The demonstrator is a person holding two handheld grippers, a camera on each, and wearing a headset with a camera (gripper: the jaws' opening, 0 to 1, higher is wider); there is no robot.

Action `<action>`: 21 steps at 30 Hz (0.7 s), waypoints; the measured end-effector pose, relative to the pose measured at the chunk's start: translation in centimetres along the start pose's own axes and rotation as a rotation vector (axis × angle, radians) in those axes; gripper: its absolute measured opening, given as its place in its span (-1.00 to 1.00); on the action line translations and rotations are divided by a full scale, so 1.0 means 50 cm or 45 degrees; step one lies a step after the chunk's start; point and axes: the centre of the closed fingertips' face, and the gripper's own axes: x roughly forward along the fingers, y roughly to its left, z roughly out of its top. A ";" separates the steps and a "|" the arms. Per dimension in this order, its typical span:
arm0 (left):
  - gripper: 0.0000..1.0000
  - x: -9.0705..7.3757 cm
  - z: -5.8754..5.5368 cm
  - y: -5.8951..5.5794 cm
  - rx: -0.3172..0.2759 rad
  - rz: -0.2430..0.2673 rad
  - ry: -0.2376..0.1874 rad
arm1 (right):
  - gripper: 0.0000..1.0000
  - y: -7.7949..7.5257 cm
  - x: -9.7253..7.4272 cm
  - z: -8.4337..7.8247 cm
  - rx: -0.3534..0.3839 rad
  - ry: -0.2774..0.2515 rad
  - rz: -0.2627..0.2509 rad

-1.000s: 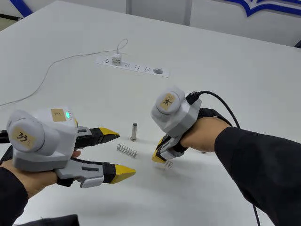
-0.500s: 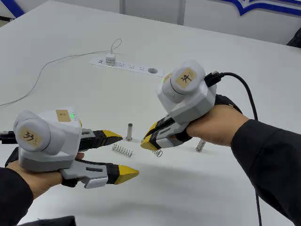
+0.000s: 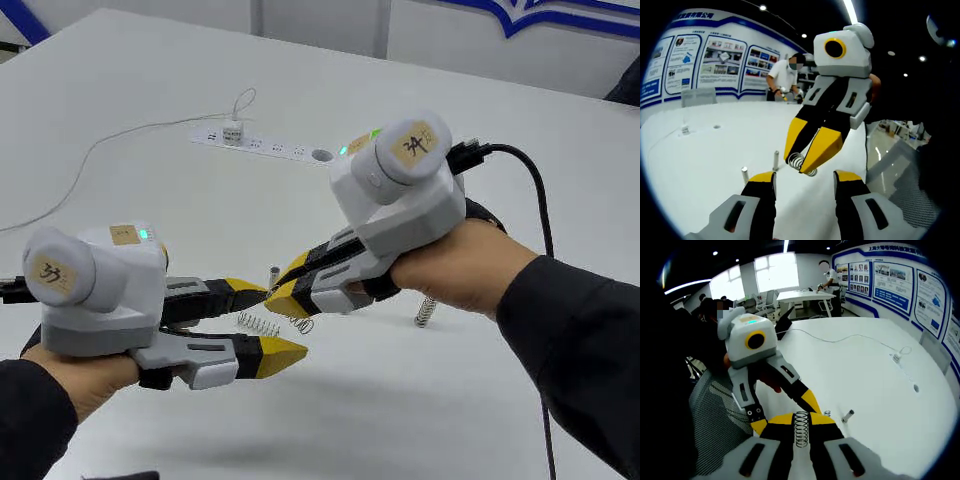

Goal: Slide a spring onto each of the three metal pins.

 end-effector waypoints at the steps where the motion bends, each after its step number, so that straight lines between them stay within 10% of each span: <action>1: -0.09 0.000 0.002 -0.001 -0.003 -0.002 -0.003 | -0.77 0.002 0.000 0.003 0.000 -0.009 0.006; 21: -0.76 0.001 0.010 -0.003 0.076 -0.014 -0.015 | -0.77 0.017 -0.011 0.010 -0.030 -0.030 0.031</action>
